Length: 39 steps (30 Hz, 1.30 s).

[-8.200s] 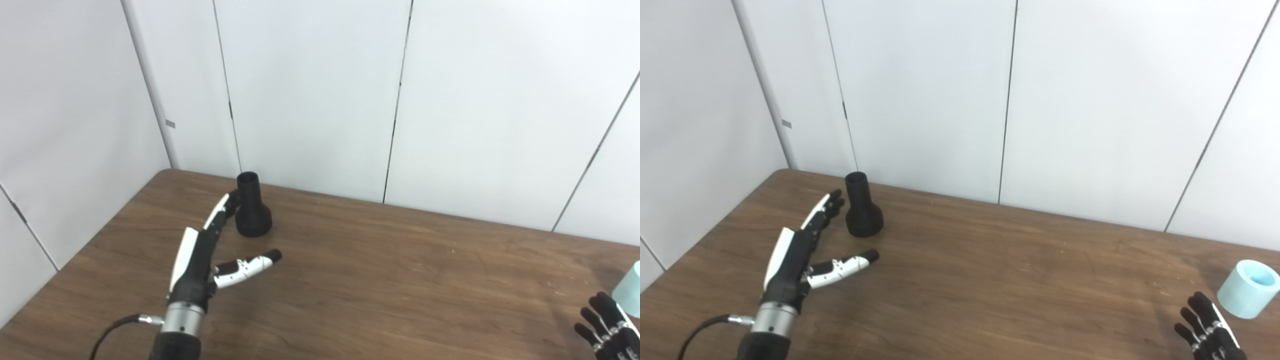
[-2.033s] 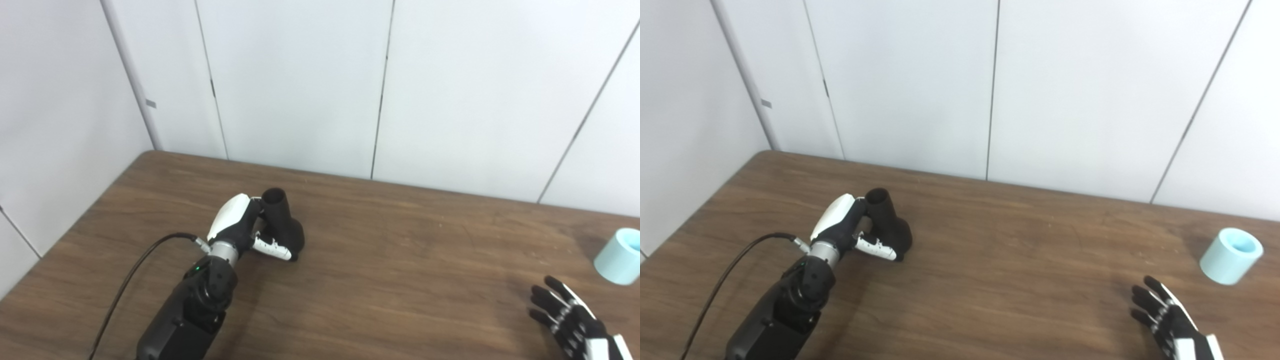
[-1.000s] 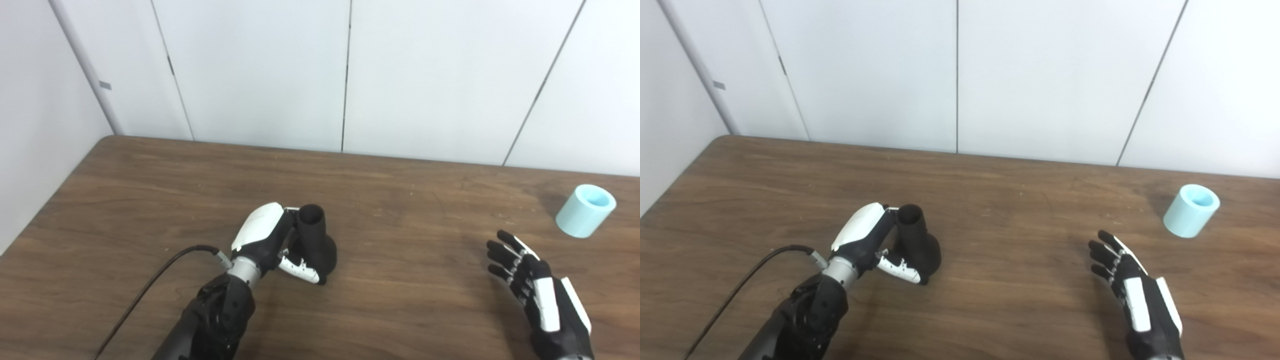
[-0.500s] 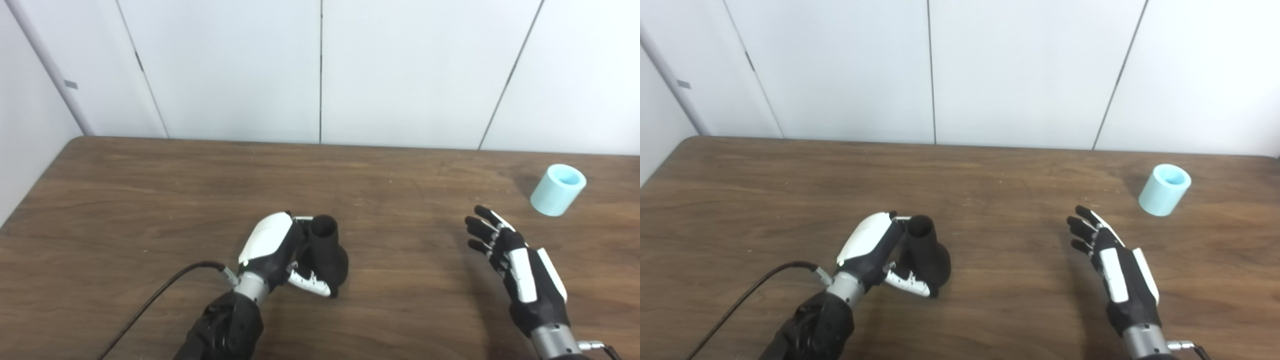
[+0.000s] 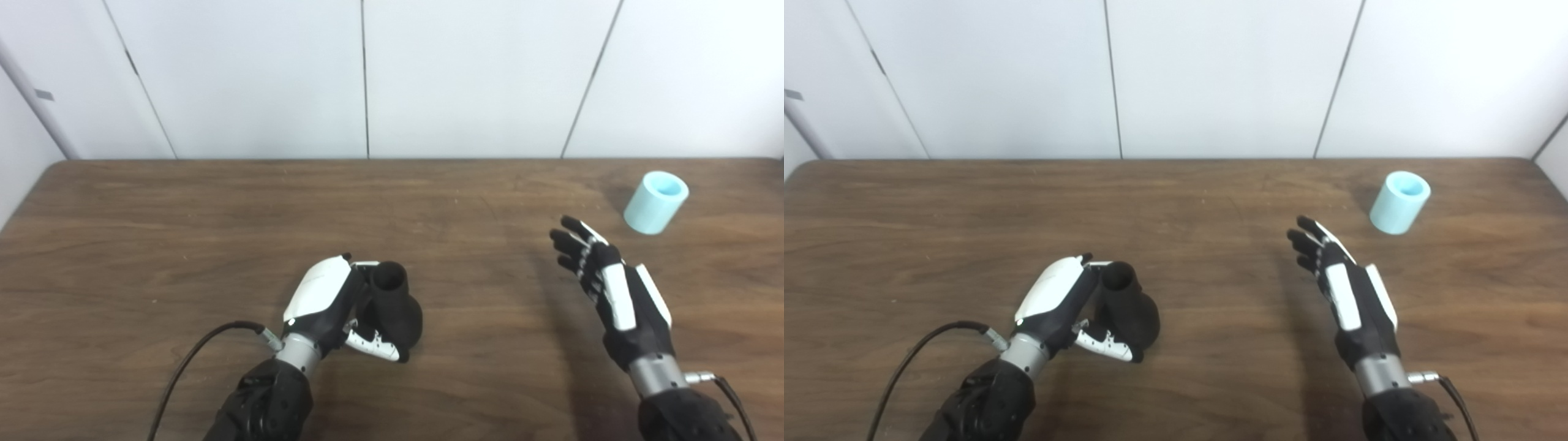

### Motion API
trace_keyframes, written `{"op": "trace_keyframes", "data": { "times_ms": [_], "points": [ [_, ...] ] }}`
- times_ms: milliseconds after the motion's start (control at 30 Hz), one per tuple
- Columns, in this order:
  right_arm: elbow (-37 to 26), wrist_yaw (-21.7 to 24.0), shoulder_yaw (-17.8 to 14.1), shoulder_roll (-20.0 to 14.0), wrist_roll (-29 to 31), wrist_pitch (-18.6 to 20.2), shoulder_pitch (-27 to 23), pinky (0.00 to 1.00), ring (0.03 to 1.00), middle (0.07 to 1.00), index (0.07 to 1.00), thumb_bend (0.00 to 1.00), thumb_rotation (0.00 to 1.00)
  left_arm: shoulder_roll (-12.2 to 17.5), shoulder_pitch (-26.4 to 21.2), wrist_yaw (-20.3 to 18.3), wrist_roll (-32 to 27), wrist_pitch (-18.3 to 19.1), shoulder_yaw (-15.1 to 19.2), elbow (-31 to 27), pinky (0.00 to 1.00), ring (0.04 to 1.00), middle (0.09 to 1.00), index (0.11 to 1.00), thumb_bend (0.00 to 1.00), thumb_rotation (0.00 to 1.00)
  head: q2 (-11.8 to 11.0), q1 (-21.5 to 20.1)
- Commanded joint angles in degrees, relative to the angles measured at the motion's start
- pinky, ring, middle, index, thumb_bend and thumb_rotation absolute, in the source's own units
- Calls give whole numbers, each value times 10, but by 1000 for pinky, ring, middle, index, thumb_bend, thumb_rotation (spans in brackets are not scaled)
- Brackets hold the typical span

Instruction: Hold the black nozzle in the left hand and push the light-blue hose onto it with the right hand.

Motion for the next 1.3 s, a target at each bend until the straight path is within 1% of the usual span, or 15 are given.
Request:
{"op": "trace_keyframes", "data": {
  "times_ms": [0,200,267,333,467,533,600,767,867,900,967,1100,1200,1233,1267],
  "points": [
    [-27,-5,-6,0,5,-2,-18,892,898,850,887,538,1000,0,27,-41,-12,-2,-26,13,1000,697,525,461,521,0,2,-4],
    [-41,-3,-15,-6,12,14,-26,890,896,853,890,506,1000,3,27,-43,-20,-12,-30,22,1000,693,512,470,523,0,6,-18],
    [-44,-2,-19,-11,13,23,-33,879,889,869,891,477,999,2,26,-46,-22,-12,-30,24,1000,690,510,472,523,0,6,-22],
    [-51,-3,-26,-21,9,42,-48,838,876,858,872,522,803,0,27,-45,-23,-13,-31,28,1000,693,512,471,523,0,6,-25],
    [-59,-12,-39,-45,-18,69,-87,763,853,841,844,588,537,-2,29,-43,-22,-15,-34,35,1000,693,516,468,522,0,5,-40],
    [-59,-18,-41,-61,-41,77,-106,740,840,833,834,594,474,-1,28,-43,-22,-17,-34,35,1000,691,517,468,522,0,5,-48],
    [-58,-24,-38,-78,-71,84,-126,718,824,825,828,601,421,1,26,-44,-24,-19,-32,37,1000,687,517,467,522,0,3,-67],
    [-50,-22,-29,-119,-146,98,-168,713,822,818,805,641,359,11,25,-44,-32,-28,-27,41,1000,679,517,467,522,0,-1,-109],
    [-38,-12,-20,-147,-192,101,-191,763,835,817,798,673,340,17,27,-43,-37,-37,-22,42,1000,689,517,467,522,0,-5,-127],
    [-32,-9,-14,-160,-209,99,-197,760,839,815,790,704,324,19,28,-42,-40,-40,-20,43,1000,691,517,467,522,0,-6,-132],
    [-15,-5,4,-188,-255,91,-209,751,840,815,782,722,304,22,30,-41,-46,-45,-18,44,1000,691,517,467,522,0,-7,-138],
    [28,-3,33,-239,-332,67,-227,781,841,820,766,766,241,26,34,-37,-55,-55,-14,50,1000,687,514,469,523,0,-14,-150],
    [67,9,48,-274,-366,52,-246,814,859,816,762,780,213,28,36,-37,-61,-60,-11,53,1000,687,518,467,522,0,-21,-162],
    [76,13,50,-280,-372,49,-251,826,865,818,761,781,209,29,37,-37,-62,-61,-10,54,1000,689,519,466,522,0,-22,-164],
    [89,21,55,-289,-378,51,-260,834,869,819,761,782,207,30,37,-36,-64,-63,-8,56,1000,690,519,466,522,0,-27,-175]
  ]
}}
